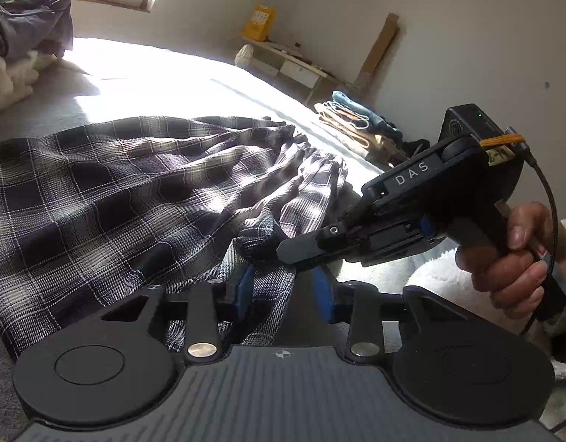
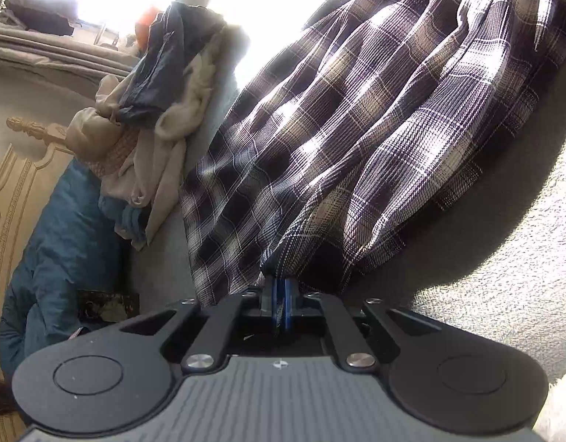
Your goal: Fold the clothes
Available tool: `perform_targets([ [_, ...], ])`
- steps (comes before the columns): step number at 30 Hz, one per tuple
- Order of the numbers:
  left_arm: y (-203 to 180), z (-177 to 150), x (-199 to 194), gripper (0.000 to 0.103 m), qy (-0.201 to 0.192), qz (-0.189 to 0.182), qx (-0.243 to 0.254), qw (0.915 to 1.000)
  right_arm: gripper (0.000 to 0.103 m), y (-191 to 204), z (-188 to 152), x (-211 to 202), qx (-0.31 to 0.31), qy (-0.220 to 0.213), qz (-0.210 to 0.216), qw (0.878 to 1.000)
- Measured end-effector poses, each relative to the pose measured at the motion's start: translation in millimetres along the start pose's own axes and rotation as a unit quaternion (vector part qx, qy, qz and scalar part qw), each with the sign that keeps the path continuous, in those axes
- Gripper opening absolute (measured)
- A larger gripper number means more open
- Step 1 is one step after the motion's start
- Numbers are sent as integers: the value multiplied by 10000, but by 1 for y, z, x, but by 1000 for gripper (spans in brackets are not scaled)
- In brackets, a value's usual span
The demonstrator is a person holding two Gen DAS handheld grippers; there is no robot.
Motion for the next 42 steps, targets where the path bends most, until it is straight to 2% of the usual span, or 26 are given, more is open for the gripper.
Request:
perform_targets([
  [1,1,0,2,13,8,40,0,10000,7,-1,5,-4,42,-24,6,10000],
  [3,2,-1,2,8,-20,44,-7,10000,12,-3,17,-13,106,-124,-27,9999],
  [5,1,-1,0,4,-69,-6,-5,10000,28,-5,32,-19,206,-175,-65,9996],
  [7,-4,0,-4,3,-134,-128,44,9998,37,-7,44,-18,311,-99,-138,9994],
  [12,-15,-1,-8,0,-178,-373,235,9989,38,-26,56,2,1012,358,-107,9942],
  [15,-16,-2,-6,0,-145,-451,249,9986,36,-26,58,10,980,448,-159,9941],
  [18,-16,-2,-4,0,-130,-529,213,9983,19,-24,59,13,759,446,-364,9955],
  [19,-17,-2,-4,0,-125,-527,211,9983,7,-25,58,13,747,453,-413,9953],
  [22,-17,3,-7,1,-87,-451,172,9988,3,-29,52,5,755,357,-429,9956],
  [24,-18,8,-13,12,-201,-398,234,9987,3,-31,46,-3,757,282,-393,9960],
  [25,-19,11,-16,26,-280,-360,280,9986,3,-33,43,-8,801,241,-358,9959],
  [26,-20,14,-19,35,-360,-321,326,9983,3,-35,40,-13,879,198,-311,9954],
  [29,-24,20,-18,41,-454,-84,560,9974,2,-41,31,-27,1092,60,-147,9939],
  [32,-34,18,-5,51,-315,84,861,9958,2,-44,23,-39,1262,-83,84,9919],
  [34,-40,17,6,52,-218,180,1081,9937,2,-43,21,-43,1296,-178,217,9912],
  [36,-44,17,17,50,-132,359,1301,9908,2,-42,19,-44,1325,-242,292,9905],
  [37,-44,18,20,41,-105,426,1357,9898,2,-43,18,-43,1345,-242,306,9901],
  [38,-43,18,22,26,-89,460,1365,9895,2,-44,17,-43,1353,-228,310,9901],
  [39,-42,18,23,20,-82,476,1352,9896,3,-44,17,-43,1353,-214,321,9901],
  [40,-40,18,22,8,-98,473,1332,9899,3,-44,17,-44,1353,-201,332,9900],
  [42,-40,18,20,4,-127,420,1352,9898,5,-45,18,-46,1334,-192,325,9903],
])
Point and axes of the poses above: each gripper's, at about its wrist camera, not at the fingertips, and x roughly the way its jaws point, y to its left, z to its top, the point moved 10 cm from there along x, roughly the way its jaws point, and after that the axes turned 11 degrees about y, right-handed, at the moved point
